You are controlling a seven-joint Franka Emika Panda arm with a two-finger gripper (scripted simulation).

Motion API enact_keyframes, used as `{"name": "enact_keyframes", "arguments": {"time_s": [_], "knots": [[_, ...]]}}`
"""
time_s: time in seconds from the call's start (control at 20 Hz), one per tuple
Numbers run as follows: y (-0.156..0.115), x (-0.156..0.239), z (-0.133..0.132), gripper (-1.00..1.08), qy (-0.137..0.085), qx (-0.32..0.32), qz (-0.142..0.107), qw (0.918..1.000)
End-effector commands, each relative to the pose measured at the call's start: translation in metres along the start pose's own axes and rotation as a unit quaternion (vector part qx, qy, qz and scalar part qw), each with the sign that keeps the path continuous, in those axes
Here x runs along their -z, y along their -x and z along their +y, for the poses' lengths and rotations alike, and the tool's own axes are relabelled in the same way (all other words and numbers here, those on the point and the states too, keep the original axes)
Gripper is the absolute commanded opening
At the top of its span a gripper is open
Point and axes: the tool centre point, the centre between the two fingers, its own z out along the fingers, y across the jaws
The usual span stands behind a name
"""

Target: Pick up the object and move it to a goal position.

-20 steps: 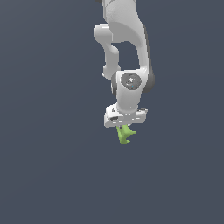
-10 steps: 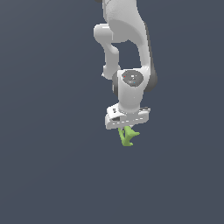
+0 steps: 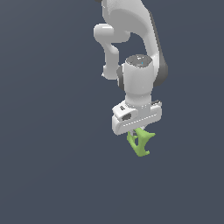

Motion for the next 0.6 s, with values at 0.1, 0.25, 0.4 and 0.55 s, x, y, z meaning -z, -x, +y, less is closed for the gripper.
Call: {"name": "enact_keyframes", "arguments": {"time_s": [0.1, 0.25, 0.4, 0.55], "knots": [[-0.044, 0.037, -0.012, -1.0, -0.01, 0.045, 0.066, 0.9968], [-0.068, 0.063, -0.022, -1.0, -0.016, 0.072, 0.107, 0.9915], [-0.088, 0.088, -0.031, -1.0, -0.022, 0.097, 0.144, 0.9846], [-0.103, 0.112, -0.041, -1.0, -0.028, 0.12, 0.177, 0.9765]]}}
